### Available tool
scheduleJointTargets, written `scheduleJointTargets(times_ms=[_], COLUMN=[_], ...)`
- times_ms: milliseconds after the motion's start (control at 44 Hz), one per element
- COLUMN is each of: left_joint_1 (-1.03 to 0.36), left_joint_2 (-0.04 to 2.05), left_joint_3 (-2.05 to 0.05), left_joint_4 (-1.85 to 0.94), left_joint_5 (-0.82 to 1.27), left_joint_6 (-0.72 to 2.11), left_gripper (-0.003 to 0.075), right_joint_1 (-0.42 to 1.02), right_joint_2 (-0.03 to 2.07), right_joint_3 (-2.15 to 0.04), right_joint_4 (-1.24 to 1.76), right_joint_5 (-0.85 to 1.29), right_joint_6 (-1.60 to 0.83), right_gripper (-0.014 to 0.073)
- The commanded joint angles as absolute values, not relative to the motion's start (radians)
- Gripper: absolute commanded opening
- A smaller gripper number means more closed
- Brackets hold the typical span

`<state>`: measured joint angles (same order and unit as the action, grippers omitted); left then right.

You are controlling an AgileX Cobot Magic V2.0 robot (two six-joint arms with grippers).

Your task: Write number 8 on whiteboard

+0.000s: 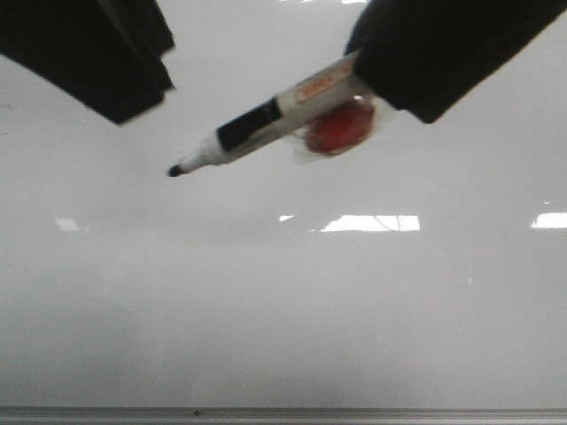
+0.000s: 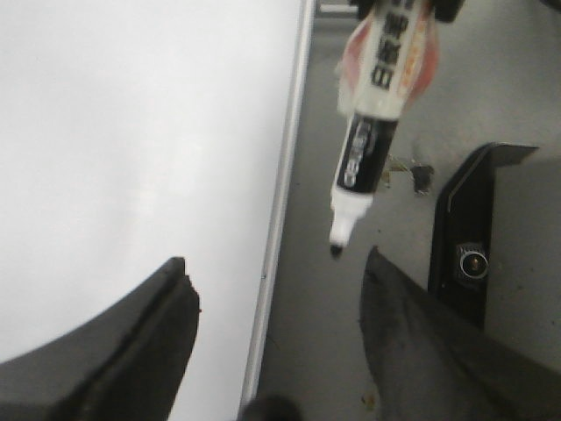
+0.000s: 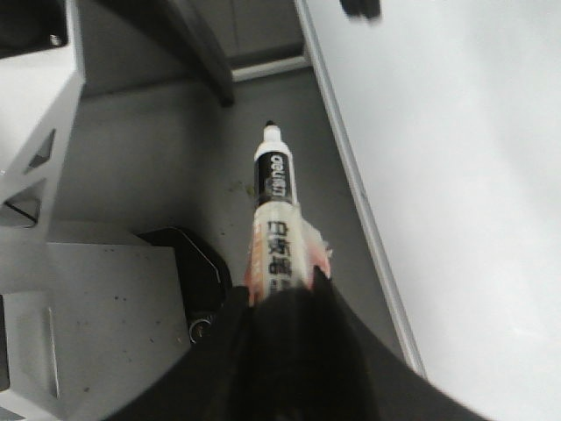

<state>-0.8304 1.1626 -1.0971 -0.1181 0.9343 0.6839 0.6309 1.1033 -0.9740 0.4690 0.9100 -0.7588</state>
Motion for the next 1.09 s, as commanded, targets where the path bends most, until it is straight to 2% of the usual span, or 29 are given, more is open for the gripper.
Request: scheduleJointTargets(times_ms=[0, 114, 228, 341, 455, 728, 956, 1069], left_joint_1=[-0.822, -0.742, -0.615, -0.483, -0.409, -0.392, -0.392, -0.392], left_joint_2=[1.07, 0.975, 0.882, 0.799, 0.751, 0.747, 0.747, 0.747], left_joint_3=[-1.116, -1.049, -0.958, -0.878, -0.834, -0.821, -0.821, -0.821], left_joint_4=[-0.091, -0.091, -0.107, -0.207, -0.268, -0.27, -0.27, -0.27], left_joint_5=[0.886, 0.865, 0.821, 0.773, 0.741, 0.699, 0.699, 0.699], left_joint_6=[0.585, 0.519, 0.443, 0.432, 0.432, 0.432, 0.432, 0.434], left_gripper=[0.0411, 0.0411, 0.0411, 0.0411, 0.0411, 0.0411, 0.0411, 0.0411], right_joint_1=[0.621, 0.57, 0.49, 0.444, 0.444, 0.442, 0.442, 0.412], right_joint_2=[1.035, 0.965, 0.866, 0.768, 0.712, 0.767, 0.933, 1.022], right_joint_3=[-1.011, -0.987, -0.894, -0.764, -0.668, -0.682, -0.815, -0.921], right_joint_4=[0.325, 0.19, 0.187, 0.213, 0.214, 0.214, 0.186, 0.125], right_joint_5=[0.895, 0.888, 0.786, 0.637, 0.488, 0.365, 0.387, 0.47], right_joint_6=[-0.571, -0.366, -0.254, -0.183, -0.182, -0.184, -0.184, -0.184], right_gripper=[-0.0118, -0.0118, -0.0118, -0.0118, -0.0118, -0.0118, -0.0118, -0.0118])
